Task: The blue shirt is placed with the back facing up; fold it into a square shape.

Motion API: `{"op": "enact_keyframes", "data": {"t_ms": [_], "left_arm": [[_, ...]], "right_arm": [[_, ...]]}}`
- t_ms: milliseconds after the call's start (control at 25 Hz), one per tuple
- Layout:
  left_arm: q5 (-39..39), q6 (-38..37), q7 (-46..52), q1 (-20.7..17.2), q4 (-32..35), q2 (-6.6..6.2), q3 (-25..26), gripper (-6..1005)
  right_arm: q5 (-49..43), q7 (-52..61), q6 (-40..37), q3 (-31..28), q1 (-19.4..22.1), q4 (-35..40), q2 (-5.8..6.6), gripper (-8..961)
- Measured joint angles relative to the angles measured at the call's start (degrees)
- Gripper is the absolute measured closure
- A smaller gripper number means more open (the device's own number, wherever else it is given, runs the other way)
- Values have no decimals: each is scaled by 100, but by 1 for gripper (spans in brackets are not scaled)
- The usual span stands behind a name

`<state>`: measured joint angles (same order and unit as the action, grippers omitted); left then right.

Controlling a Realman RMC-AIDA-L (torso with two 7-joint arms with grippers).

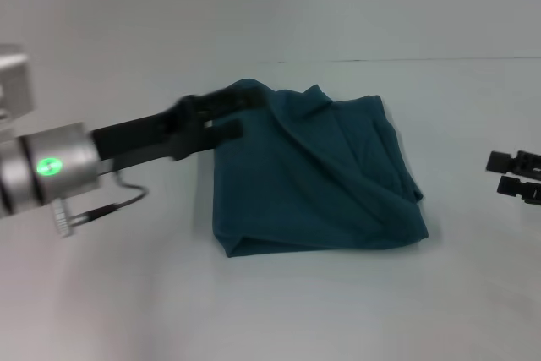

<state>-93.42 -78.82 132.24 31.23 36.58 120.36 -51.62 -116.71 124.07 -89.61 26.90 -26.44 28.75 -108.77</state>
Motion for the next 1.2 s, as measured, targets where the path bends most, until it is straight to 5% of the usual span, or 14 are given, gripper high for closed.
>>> {"op": "enact_keyframes", "data": {"t_ms": [240, 360, 640, 920, 1200], "left_arm": [[-1137, -814, 331, -199, 48, -165, 1365, 158], [-1602, -978, 336, -245, 111, -194, 1610, 54], [-1932, -960, 274, -468, 244, -162, 1938, 51], [-1936, -920, 225, -605, 310, -143, 2268, 50], [-1937, -859, 199, -618, 300, -131, 2289, 51]], "right_arm": [[-588, -58, 369, 200, -648, 178, -29, 63], [-608, 26, 591, 520, -1019, 221, -31, 63], [-668, 722, 1273, 1723, -2022, 243, -63, 63], [-1339, 1165, 1856, 2493, -2734, 252, -441, 63], [-1842, 1187, 2180, 3027, -2984, 253, -739, 64]]}}
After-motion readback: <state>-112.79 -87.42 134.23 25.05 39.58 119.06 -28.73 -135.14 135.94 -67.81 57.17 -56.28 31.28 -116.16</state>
